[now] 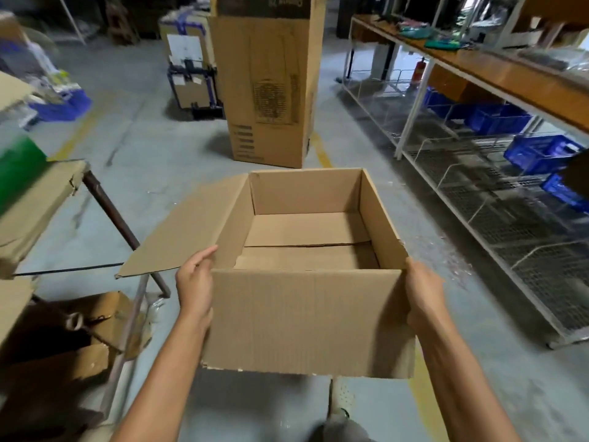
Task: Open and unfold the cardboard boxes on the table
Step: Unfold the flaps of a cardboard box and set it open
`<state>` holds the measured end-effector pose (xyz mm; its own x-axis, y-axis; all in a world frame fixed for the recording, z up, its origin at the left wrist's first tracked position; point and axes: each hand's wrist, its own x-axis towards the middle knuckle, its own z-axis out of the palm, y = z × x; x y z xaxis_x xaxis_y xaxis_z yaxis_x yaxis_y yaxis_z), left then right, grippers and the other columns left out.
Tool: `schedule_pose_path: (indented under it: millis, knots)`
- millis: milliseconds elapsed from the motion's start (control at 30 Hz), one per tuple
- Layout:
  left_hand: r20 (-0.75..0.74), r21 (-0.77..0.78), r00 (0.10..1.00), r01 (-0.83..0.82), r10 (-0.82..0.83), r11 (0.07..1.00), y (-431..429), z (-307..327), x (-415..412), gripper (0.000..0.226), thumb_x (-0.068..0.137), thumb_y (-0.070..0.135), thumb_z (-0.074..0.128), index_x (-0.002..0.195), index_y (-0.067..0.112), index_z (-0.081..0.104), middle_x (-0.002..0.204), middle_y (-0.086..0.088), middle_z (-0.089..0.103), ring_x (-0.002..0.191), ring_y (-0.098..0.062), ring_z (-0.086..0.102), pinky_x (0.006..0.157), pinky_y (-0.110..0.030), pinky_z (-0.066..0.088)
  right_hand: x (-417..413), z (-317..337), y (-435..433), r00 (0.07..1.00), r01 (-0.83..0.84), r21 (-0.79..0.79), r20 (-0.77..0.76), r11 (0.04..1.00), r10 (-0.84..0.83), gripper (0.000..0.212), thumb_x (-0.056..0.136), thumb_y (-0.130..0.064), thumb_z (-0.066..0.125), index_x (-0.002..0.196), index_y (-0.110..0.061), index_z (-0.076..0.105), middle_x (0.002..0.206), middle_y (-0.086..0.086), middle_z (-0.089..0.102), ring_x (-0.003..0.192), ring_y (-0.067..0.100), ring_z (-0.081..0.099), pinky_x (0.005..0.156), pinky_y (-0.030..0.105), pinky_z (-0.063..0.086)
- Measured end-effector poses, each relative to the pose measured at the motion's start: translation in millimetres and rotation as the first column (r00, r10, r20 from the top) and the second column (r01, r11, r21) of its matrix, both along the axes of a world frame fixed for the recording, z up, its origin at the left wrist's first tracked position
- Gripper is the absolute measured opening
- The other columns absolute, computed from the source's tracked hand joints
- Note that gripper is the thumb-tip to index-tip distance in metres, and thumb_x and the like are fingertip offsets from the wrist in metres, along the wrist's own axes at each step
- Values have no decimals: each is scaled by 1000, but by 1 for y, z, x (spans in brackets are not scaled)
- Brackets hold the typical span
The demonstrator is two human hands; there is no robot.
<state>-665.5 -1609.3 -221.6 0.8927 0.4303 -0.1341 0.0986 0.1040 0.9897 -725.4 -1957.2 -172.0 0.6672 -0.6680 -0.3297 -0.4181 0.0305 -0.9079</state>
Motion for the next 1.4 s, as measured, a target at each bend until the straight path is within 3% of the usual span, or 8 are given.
schedule_pose_path:
  millis: [133, 267, 533, 867, 1100, 1200, 1300, 1400]
  knots:
    - [3, -34, 994, -110, 110, 993, -34, 12, 66, 36, 90, 7, 53, 87, 31, 80, 113, -1, 73, 113, -23, 65, 107, -50, 45, 102, 2, -36, 996, -90, -57, 6, 994, 91, 26, 94, -30, 47, 85, -8, 59, 80, 10, 55, 84, 28, 50, 77, 39, 42]
    - [-1, -50, 978, -207, 207, 977, -55, 26, 128, 37, 92, 8, 53, 89, 33, 80, 114, 1, 72, 113, -23, 65, 105, -50, 46, 204, 11, -49, 988, -154, -74, 15, 985, 155, 40, 84, -36, 45, 93, 1, 56, 75, 13, 50, 75, 22, 45, 67, 36, 34]
    - [38, -90, 915, -396, 401, 914, -19, 23, 263, 41, 87, 0, 57, 91, 34, 81, 111, -1, 74, 110, -21, 68, 106, -46, 47, 388, 2, -7, 954, -299, -166, -24, 940, 299, 29, 94, -25, 45, 82, -1, 57, 75, 11, 57, 83, 33, 54, 76, 41, 43]
    - [99, -151, 852, -498, 514, 854, 96, 34, 472, 37, 86, 0, 56, 94, 27, 81, 109, -3, 75, 110, -25, 67, 107, -48, 46, 635, 13, 125, 916, -390, -100, 54, 915, 396, 33, 80, -47, 43, 82, -19, 60, 85, 6, 58, 82, 25, 51, 75, 38, 39]
    - [150, -139, 794, -574, 590, 807, 186, 72, 586, 35, 85, 2, 59, 96, 26, 80, 110, -4, 75, 110, -25, 68, 106, -49, 47, 778, 46, 221, 861, -492, -49, 116, 869, 495, 27, 82, -43, 44, 75, -21, 58, 83, 2, 56, 85, 24, 49, 75, 38, 36]
    - [162, -131, 752, -626, 639, 769, 229, 79, 631, 38, 84, 0, 57, 95, 28, 81, 110, -3, 75, 110, -24, 68, 105, -49, 47, 843, 49, 271, 831, -545, 6, 141, 839, 539, 37, 75, -48, 43, 99, -29, 64, 103, -4, 56, 99, 19, 49, 82, 38, 35]
    - [183, -139, 702, -674, 688, 725, 271, 84, 680, 38, 84, 0, 58, 96, 28, 81, 110, -4, 75, 109, -25, 68, 104, -49, 48, 911, 53, 326, 785, -605, 30, 191, 796, 589, 33, 71, -45, 44, 96, -29, 58, 101, -5, 51, 95, 18, 46, 81, 36, 33]
    - [194, -138, 640, -733, 743, 667, 314, 89, 731, 37, 85, -2, 58, 94, 27, 81, 109, -4, 75, 108, -25, 69, 103, -48, 49, 987, 50, 383, 742, -654, 34, 223, 756, 632, 48, 71, -45, 48, 106, -21, 70, 105, -3, 63, 100, 22, 55, 82, 36, 37]
